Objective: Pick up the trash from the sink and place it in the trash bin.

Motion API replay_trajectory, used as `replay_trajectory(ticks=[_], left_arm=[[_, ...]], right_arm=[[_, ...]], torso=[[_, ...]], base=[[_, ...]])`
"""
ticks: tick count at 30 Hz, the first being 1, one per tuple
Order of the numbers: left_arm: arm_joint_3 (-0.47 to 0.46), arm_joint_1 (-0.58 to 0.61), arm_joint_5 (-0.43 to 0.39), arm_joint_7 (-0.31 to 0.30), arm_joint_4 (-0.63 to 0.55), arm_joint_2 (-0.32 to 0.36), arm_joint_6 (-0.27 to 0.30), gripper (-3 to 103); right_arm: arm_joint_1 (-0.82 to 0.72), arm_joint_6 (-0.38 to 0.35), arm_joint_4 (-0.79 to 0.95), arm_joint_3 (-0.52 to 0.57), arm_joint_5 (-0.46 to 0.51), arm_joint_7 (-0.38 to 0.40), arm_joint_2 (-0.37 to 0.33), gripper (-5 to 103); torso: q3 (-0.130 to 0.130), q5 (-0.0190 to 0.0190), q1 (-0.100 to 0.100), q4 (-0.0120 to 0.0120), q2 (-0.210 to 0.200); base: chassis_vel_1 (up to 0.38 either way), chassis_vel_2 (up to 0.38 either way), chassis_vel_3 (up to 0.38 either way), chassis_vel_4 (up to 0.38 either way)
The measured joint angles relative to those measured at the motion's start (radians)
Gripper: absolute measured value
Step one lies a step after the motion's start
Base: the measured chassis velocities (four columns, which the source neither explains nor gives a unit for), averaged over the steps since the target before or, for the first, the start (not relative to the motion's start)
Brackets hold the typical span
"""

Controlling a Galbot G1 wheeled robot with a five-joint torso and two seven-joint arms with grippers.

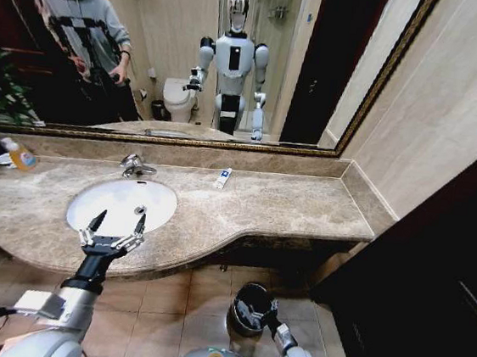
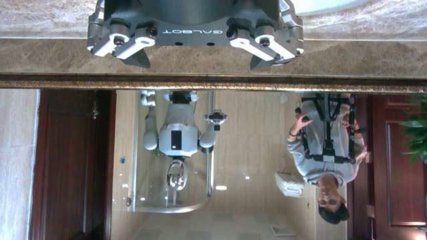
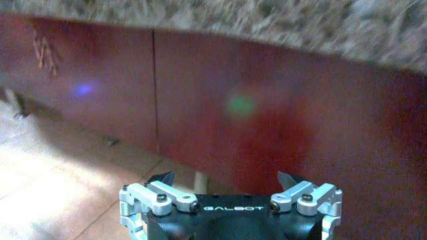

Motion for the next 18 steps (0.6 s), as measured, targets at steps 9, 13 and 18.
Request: replay_trajectory(ticks=[9, 13, 18], left_arm=[[0.0, 0.0, 0.0, 0.0, 0.0, 0.0, 0.0, 100], [0.0, 0.0, 0.0, 0.0, 0.0, 0.0, 0.0, 100], [0.0, 0.0, 0.0, 0.0, 0.0, 0.0, 0.0, 100]], right_arm=[[-0.137, 0.017, 0.259, 0.048, 0.089, 0.13, -0.057, 100], [-0.218, -0.021, 0.409, 0.066, 0.218, 0.173, -0.085, 100], [-0.315, -0.071, 0.647, 0.121, 0.337, 0.169, -0.102, 100]], torso=[[0.0, 0.0003, 0.0, 0.0, 0.0], [0.0, 0.0, 0.0, -0.0001, 0.0], [0.0, -0.0004, 0.0, -0.0002, 0.0]], base=[[0.0, 0.0, 0.0, 0.0], [0.0, 0.0, 0.0, 0.0], [0.0, 0.0, 0.0, 0.0]])
